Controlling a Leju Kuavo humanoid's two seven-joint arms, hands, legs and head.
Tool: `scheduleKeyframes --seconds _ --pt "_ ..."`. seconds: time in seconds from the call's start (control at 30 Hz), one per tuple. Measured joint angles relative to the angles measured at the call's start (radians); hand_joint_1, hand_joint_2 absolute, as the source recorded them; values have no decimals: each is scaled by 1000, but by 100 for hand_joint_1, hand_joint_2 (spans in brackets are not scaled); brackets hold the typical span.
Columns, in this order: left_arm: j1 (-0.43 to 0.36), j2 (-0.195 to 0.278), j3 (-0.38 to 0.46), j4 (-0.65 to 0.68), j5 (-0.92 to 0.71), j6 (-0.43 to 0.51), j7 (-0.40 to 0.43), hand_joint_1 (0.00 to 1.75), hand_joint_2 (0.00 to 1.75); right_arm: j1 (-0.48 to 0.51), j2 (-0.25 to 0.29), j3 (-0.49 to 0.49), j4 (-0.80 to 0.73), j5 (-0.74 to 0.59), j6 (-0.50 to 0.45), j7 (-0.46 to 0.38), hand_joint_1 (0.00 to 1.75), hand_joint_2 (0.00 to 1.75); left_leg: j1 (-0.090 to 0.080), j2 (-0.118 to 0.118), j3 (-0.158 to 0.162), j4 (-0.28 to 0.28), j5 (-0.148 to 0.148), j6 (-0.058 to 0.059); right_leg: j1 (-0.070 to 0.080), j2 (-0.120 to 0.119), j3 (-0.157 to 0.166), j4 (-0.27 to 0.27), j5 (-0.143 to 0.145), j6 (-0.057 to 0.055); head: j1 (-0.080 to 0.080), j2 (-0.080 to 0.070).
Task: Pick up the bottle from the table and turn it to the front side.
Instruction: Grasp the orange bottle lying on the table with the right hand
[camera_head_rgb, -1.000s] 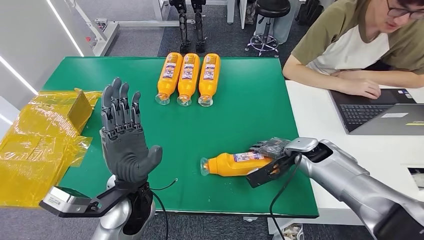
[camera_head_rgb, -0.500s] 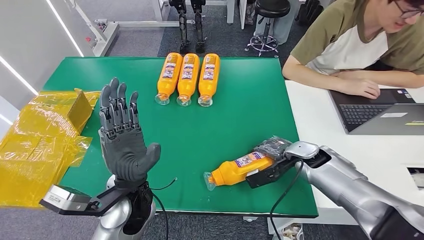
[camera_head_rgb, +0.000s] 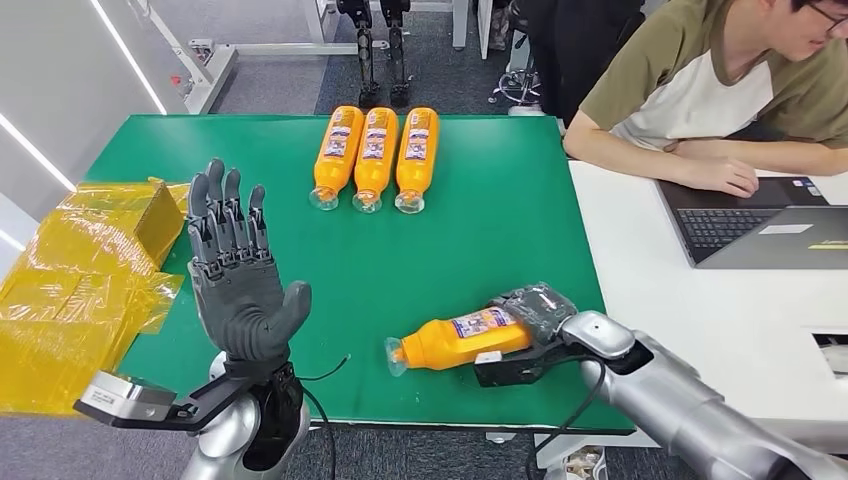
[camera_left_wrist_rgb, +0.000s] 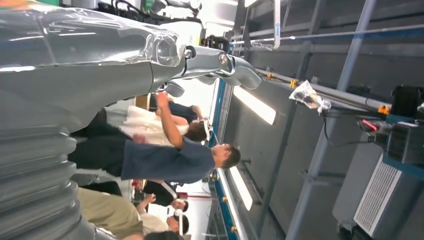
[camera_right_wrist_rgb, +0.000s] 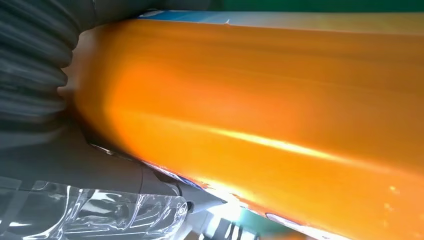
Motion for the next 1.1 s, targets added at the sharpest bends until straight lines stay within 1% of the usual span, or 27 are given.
scheduleKeyframes --seconds 0.1,0.23,0.33,0.47,0.57,0.7,0.77,0.93,1.0,1.1 --pt "9 0 0 0 0 11 0 0 175 77 22 -105 -85 -15 -90 16 175 175 0 0 -1 0 0 0 0 0 -1 0 0 0 0 0" --pt "13 -1 0 0 -3 20 0 0 175 158 51 -223 -190 -37 -174 10 175 175 1 -3 -2 0 0 0 1 -3 -2 0 -1 0 0 0" --pt "14 -1 0 0 -3 23 0 0 175 199 66 -287 -247 -40 -190 7 175 175 0 -4 -3 0 0 0 1 -3 -2 0 -1 0 0 0" --pt "14 -1 0 0 -3 24 0 0 175 229 72 -333 -288 -46 -197 5 175 175 0 -4 -3 0 0 0 0 -3 -2 0 -1 0 0 0" --pt "14 -1 0 0 -4 28 0 0 175 257 85 -366 -318 -75 -237 -15 175 175 0 -4 -3 0 0 0 0 -4 -2 0 -1 0 0 0" --pt "14 -1 -3 0 -7 39 1 0 175 348 141 -453 -421 -169 -377 -75 175 175 0 -4 -4 0 0 0 0 -4 -3 0 -2 -1 0 0" --pt "13 -2 -9 1 -6 39 8 0 175 404 176 -492 -486 -201 -422 -89 175 175 0 -4 -4 0 0 -1 0 -4 -3 0 -3 -1 0 0" --pt "10 2 -37 14 32 -31 50 0 175 520 256 -548 -620 -238 -454 -97 175 175 0 -3 -4 -1 -1 -1 0 -3 -4 0 -4 -1 0 0" --pt "10 4 -47 20 39 -46 58 0 175 545 276 -559 -652 -242 -455 -97 175 175 0 -3 -4 -1 -1 -1 0 -3 -4 0 -4 -1 0 0" --pt "9 5 -52 24 42 -56 65 0 175 564 293 -571 -681 -245 -455 -98 175 175 0 -3 -4 -1 -1 -1 0 -2 -4 0 -3 -1 0 0"
